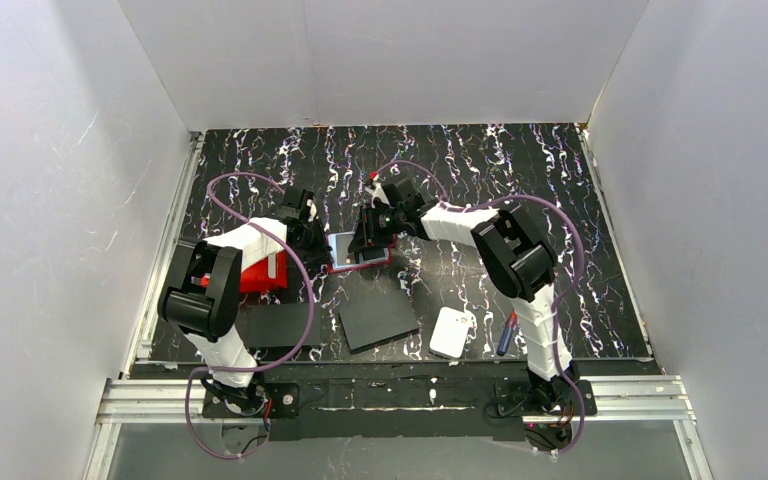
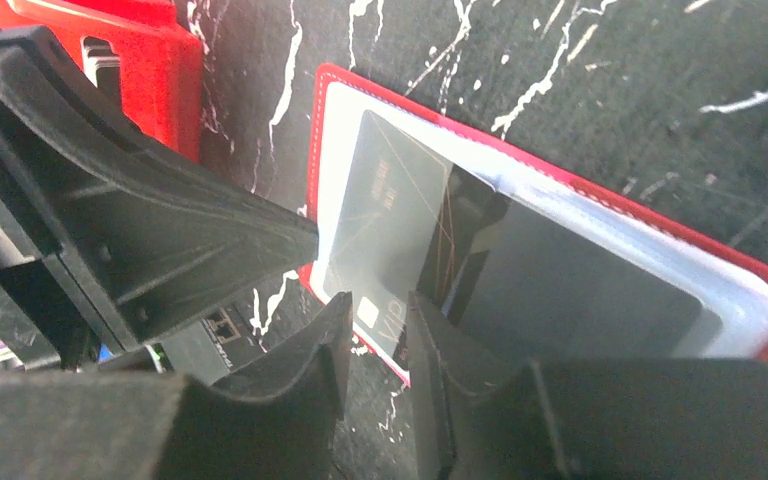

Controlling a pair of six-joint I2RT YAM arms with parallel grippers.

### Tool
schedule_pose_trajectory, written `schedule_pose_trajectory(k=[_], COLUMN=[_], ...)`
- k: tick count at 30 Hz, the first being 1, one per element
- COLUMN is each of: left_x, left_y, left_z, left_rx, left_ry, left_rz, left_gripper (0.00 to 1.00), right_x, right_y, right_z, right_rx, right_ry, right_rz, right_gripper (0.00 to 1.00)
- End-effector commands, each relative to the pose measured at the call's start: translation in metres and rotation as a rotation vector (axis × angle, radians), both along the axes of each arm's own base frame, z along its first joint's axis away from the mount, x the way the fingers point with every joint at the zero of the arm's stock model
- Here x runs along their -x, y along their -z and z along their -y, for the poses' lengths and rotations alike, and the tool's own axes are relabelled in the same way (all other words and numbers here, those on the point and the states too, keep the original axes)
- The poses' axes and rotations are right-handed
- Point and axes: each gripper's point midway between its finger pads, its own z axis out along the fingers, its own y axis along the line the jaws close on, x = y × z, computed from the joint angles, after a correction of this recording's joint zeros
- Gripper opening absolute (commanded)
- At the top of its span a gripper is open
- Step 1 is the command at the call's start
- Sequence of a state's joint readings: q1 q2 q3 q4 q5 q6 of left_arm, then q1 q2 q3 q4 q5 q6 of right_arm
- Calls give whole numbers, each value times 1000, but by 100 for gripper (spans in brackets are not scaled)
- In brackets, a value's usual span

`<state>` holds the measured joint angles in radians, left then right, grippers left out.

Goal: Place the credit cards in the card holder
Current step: Insert the credit card into the card slot.

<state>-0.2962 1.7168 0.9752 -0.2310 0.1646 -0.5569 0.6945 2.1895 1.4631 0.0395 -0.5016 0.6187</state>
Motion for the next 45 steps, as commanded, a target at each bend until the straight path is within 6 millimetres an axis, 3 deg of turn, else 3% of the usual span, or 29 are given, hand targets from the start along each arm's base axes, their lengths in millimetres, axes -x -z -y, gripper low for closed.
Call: schedule_pose_trajectory(k=[1,6,20,32,37,42,45], left_x=[8,9,8,12,11,10,8], left_y=[2,4,1,4,2,-7,-6], left_z=[-4,-4,-3,-5,-6,-8,-7], left_rx=[-20,-20,-14,-30,-34,-47,-46], left_ry=[19,19,25,48,54,71,72], left_rz=[-10,-15,-8,-14,-11,11,12], left_gripper=[0,0,0,0,0,2,2], right_x=[3,6,-6,-7,-9,-9,-6], right_y=[-14,-4,21,-1,-5,5,19], right_z=[23,28,9,-17,-16,4,10], right_rx=[110,140,145,-48,-62,91,127], right_ry=[7,29,78,-78,-95,-74,-73], right_rz=[79,57,4,153,178,148,111], right_gripper=[40,44,50,50,50,51,42])
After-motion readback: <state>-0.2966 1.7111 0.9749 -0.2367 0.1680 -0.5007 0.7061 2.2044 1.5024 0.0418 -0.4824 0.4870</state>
